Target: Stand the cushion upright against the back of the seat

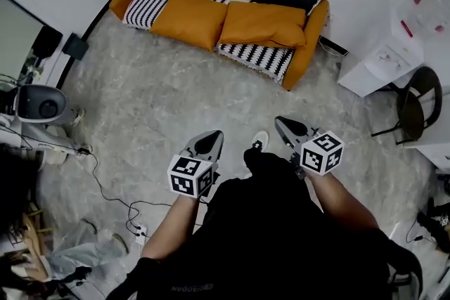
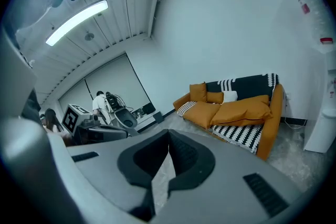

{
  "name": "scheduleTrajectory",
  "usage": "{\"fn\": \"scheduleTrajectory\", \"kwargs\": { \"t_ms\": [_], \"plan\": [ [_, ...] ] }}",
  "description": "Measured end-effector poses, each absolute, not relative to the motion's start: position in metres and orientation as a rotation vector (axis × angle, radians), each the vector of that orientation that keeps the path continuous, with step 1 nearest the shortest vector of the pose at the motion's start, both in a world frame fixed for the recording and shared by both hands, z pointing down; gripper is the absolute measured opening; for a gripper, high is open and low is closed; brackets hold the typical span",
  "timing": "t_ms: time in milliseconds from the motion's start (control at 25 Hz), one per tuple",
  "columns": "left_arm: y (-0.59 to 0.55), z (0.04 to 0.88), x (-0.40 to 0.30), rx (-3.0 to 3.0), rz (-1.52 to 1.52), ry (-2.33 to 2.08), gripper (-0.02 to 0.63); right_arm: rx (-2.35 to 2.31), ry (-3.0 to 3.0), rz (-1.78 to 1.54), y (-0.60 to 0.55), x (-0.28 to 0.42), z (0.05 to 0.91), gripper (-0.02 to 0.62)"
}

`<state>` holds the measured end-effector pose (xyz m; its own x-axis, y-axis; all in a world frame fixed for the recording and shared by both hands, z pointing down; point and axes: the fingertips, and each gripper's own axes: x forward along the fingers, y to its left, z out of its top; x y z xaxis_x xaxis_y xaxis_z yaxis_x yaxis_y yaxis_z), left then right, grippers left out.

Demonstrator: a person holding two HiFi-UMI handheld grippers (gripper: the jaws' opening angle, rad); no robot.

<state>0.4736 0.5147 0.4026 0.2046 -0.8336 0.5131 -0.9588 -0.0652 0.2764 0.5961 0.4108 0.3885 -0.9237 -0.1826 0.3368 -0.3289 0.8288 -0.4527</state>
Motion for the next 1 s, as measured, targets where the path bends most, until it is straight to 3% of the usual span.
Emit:
{"fn": "scheduleTrajectory", "kwargs": {
  "t_ms": [560, 1000],
  "plan": [
    [0.376, 0.379, 0.403, 1.987, 0.303, -1.702, 0.017, 0.41, -2.781, 0.69, 0.279, 0.527, 0.375, 0.034],
    [0.331, 0.405, 0.377, 1.944, 0.337, -1.636, 0.017, 0.459, -2.747, 0.71, 0.227, 0.509, 0.388, 0.034]
  ]
}}
